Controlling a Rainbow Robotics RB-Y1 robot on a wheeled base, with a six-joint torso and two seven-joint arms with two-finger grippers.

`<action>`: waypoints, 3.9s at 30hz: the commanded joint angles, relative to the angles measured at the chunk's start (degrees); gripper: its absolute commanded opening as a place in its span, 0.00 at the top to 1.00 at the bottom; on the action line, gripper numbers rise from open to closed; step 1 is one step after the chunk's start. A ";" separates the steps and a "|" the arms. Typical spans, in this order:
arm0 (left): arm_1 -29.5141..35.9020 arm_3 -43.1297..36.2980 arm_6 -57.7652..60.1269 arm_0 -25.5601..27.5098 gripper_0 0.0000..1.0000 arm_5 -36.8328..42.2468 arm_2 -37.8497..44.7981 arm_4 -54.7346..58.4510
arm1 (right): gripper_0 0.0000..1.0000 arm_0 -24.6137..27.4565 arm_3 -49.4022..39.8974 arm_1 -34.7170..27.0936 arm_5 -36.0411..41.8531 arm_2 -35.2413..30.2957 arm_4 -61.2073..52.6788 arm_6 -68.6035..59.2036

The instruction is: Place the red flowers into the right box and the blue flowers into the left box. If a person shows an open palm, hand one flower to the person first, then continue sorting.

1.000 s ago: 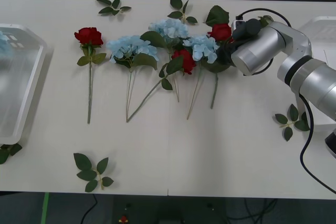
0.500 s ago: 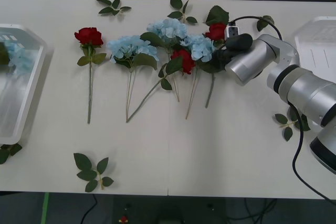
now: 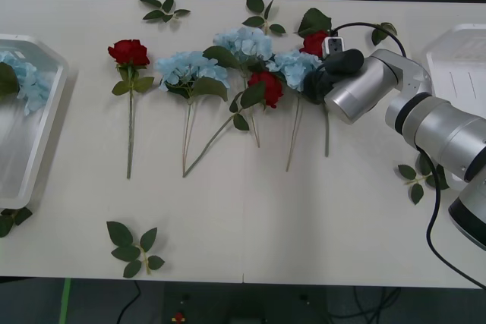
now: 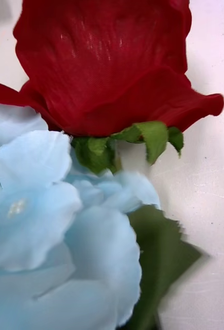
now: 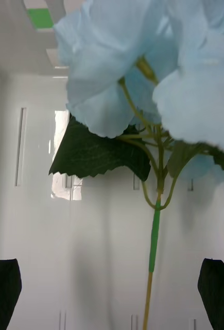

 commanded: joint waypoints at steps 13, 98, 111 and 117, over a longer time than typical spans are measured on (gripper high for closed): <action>5.46 -6.55 2.45 0.34 0.01 38.97 34.23 -9.71 | 1.00 -2.28 -20.14 -16.84 15.41 0.85 -10.69 3.24; -36.29 -5.49 90.26 -23.31 0.00 8.21 -22.46 -72.02 | 0.00 -5.27 12.03 7.86 1.09 -10.22 10.05 -0.45; -34.00 -4.70 92.01 -23.13 0.01 8.30 -22.11 -68.77 | 1.00 -5.18 13.17 7.25 -1.11 -6.79 8.82 -2.03; -31.45 -5.32 91.84 -23.13 0.01 11.73 -20.61 -66.04 | 1.00 -5.18 13.17 6.98 -1.11 -6.79 8.73 -2.03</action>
